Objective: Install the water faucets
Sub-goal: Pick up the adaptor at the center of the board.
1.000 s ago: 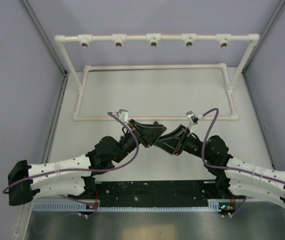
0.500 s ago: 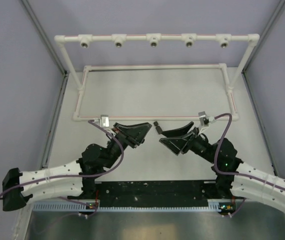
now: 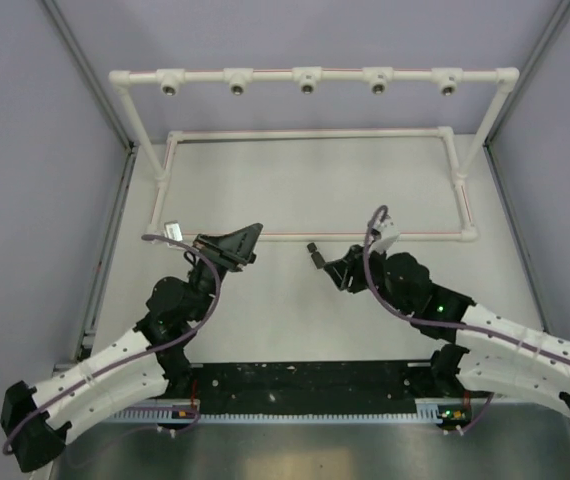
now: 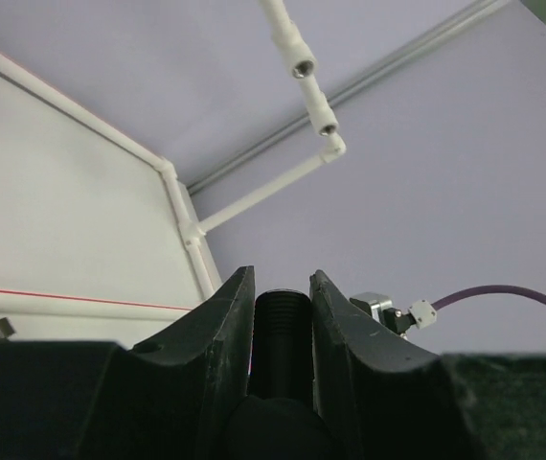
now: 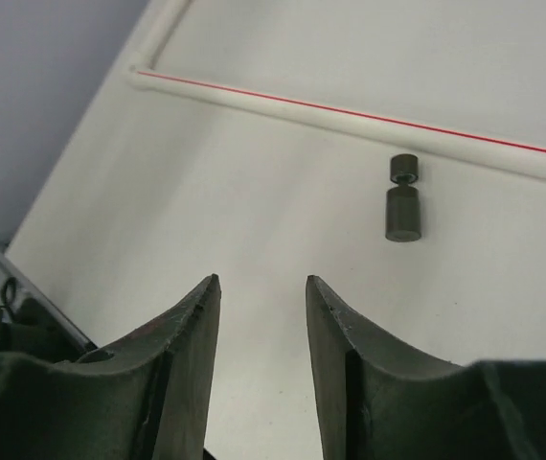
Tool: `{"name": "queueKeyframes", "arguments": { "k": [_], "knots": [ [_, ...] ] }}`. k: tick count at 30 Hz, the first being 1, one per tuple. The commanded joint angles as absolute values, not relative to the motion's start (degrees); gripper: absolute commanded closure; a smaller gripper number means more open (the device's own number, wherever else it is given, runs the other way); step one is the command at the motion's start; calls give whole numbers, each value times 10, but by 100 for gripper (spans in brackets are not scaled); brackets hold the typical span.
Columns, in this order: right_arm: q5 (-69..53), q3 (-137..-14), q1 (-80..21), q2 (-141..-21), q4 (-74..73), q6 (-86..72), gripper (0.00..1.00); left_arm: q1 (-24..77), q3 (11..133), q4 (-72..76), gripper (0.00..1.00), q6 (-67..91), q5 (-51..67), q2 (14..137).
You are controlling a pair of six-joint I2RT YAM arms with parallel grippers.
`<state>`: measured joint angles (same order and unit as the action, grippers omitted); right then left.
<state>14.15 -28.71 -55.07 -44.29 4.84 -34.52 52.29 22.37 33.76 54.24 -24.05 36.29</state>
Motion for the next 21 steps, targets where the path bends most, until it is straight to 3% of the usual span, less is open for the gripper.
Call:
{"name": "queueKeyframes", "arguments": {
  "k": [1,4,13,21],
  "knots": [
    [157,-394,-534,-555,-90,-254,53,435,254,265,100,620,-107,342],
    [121,-428,-502,-634,-88,-223,46,427,257,236,100,614,-98,334],
    [70,-546,-425,-865,-84,-148,45,425,275,164,100,605,-76,325],
    [60,-587,-425,-957,-47,-135,44,425,276,126,100,593,-87,294]
  ]
}}
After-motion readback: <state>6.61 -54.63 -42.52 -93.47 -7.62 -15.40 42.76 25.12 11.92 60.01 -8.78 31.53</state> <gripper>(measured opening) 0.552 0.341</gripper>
